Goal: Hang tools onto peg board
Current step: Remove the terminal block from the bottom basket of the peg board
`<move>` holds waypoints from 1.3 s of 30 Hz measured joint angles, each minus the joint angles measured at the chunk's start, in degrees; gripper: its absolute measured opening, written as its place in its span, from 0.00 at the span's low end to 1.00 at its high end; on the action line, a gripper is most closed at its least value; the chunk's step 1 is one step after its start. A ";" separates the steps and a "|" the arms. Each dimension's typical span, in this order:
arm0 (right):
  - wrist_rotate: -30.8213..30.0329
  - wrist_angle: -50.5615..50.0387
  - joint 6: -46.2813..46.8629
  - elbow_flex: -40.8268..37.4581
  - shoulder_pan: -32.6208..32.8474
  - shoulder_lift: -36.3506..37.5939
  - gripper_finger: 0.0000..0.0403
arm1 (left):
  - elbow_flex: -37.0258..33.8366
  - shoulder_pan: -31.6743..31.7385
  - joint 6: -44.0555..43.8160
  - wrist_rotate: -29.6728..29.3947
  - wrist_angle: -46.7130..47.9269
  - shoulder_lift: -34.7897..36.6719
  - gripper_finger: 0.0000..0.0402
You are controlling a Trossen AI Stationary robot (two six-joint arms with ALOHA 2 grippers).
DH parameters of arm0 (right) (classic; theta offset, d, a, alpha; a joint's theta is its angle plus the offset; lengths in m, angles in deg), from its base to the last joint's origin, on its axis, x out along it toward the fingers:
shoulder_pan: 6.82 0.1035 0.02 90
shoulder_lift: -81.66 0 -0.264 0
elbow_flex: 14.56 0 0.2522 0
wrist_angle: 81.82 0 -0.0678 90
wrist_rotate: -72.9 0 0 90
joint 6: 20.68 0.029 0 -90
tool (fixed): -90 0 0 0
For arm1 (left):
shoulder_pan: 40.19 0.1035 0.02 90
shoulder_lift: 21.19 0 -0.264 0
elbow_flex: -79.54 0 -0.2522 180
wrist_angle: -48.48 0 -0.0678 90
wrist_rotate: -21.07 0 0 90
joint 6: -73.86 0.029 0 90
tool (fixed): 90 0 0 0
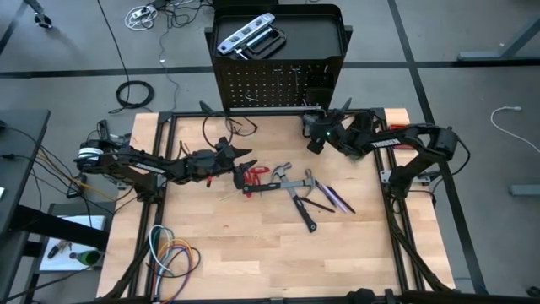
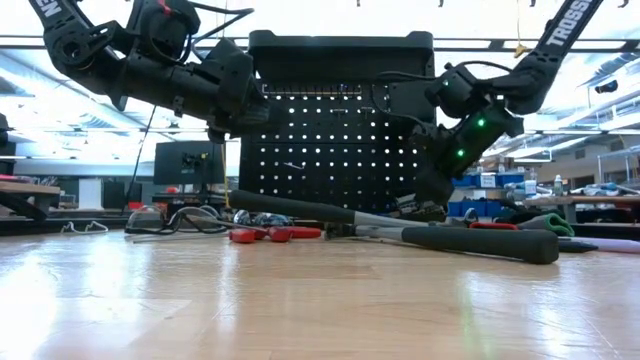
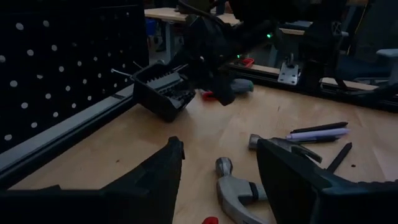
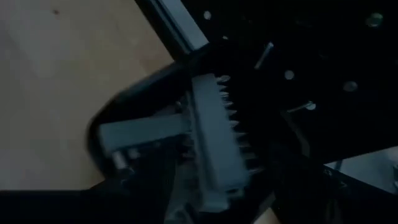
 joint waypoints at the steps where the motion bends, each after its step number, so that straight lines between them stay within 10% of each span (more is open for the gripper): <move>1: 0.03 0.26 -0.37 0.00 -0.25 -0.03 0.62 | 0.00 0.00 0.11 0.02 0.04 0.00 0.51; 20: 10.87 -0.68 1.94 0.04 -6.08 0.12 0.61 | 0.00 0.02 0.91 0.10 -0.20 0.02 0.51; 30: 10.54 -1.64 -1.14 0.07 -4.72 0.05 0.32 | 0.00 0.04 0.95 0.07 -1.39 0.02 0.51; 39: 4.85 -2.04 -0.95 -0.02 -1.41 0.62 0.30 | 0.00 0.04 2.29 -1.40 -1.32 0.02 0.51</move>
